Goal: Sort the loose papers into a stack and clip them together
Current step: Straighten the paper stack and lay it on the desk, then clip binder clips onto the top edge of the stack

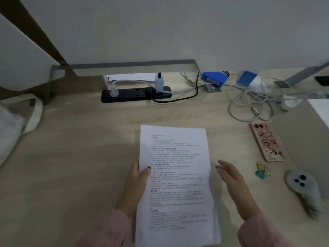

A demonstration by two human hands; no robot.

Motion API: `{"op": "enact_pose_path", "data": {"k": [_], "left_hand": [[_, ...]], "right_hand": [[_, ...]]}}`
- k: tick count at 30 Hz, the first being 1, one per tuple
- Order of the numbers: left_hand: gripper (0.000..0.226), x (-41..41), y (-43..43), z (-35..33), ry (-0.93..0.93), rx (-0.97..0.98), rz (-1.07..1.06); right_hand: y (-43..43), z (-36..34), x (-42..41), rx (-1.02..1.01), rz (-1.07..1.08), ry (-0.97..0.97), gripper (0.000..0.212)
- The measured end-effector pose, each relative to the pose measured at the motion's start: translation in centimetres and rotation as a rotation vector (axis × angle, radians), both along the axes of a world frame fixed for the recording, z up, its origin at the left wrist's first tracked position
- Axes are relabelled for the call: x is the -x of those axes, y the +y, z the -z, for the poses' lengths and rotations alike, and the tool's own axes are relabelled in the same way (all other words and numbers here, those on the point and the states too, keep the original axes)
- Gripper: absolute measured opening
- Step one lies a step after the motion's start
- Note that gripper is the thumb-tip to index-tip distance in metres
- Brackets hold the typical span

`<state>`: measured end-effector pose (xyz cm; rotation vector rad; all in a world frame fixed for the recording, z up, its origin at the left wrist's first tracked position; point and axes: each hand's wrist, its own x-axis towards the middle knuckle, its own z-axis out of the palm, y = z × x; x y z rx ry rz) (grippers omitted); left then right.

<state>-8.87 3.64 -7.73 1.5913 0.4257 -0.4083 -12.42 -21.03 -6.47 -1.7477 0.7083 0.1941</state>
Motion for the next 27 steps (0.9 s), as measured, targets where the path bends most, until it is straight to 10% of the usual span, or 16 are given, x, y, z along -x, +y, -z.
{"op": "enact_pose_path", "data": {"k": [6,27], "left_hand": [[0.013,-0.6,-2.3,2.8,0.094,-0.164,-0.11],[0.015,2.2,1.9,3.1,0.115,-0.332,-0.353]], "right_hand": [[-9.1,3.9,0.3,0.725,0.012,0.132,0.055],[0.8,8.2,-3.9,0.759,-0.616,-0.215,0.059]]}}
